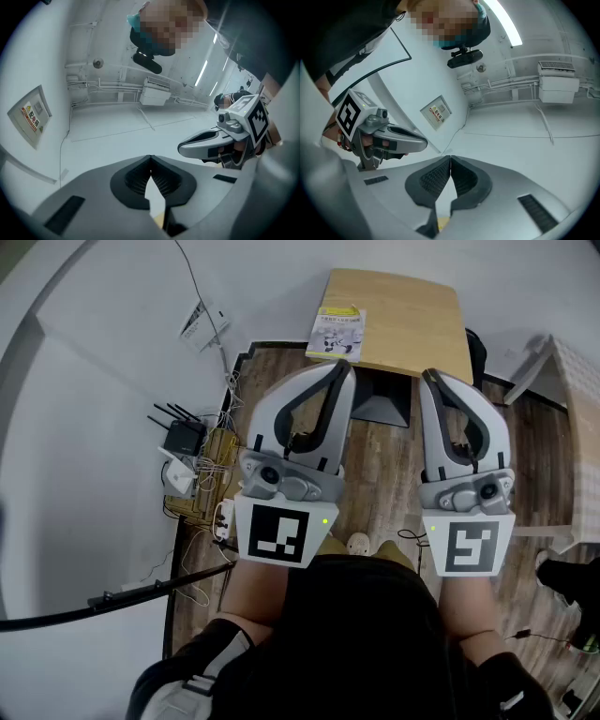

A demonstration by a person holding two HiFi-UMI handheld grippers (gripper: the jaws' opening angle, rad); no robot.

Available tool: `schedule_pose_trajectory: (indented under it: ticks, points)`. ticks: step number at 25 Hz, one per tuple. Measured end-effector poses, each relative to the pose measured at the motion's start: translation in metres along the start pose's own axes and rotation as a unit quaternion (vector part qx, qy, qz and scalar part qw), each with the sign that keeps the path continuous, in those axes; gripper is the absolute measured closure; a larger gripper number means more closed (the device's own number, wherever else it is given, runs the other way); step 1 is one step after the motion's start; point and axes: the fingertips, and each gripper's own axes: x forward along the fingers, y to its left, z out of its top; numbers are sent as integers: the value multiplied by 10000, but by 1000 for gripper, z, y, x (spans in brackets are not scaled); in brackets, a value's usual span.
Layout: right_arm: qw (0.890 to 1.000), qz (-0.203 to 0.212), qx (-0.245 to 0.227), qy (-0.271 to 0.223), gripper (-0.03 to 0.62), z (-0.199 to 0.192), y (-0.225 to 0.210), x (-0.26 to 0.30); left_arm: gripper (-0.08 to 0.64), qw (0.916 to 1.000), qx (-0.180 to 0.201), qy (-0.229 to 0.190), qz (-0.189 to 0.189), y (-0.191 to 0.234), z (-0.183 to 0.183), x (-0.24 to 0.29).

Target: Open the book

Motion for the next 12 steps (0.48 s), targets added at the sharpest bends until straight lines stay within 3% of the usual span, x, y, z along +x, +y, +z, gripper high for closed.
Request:
schedule_pose_trajectory:
  ticks: [12]
  points:
    - [10000,9,6,12,563,-2,0,0,549,9999,-53,89,-5,-1,-5,1]
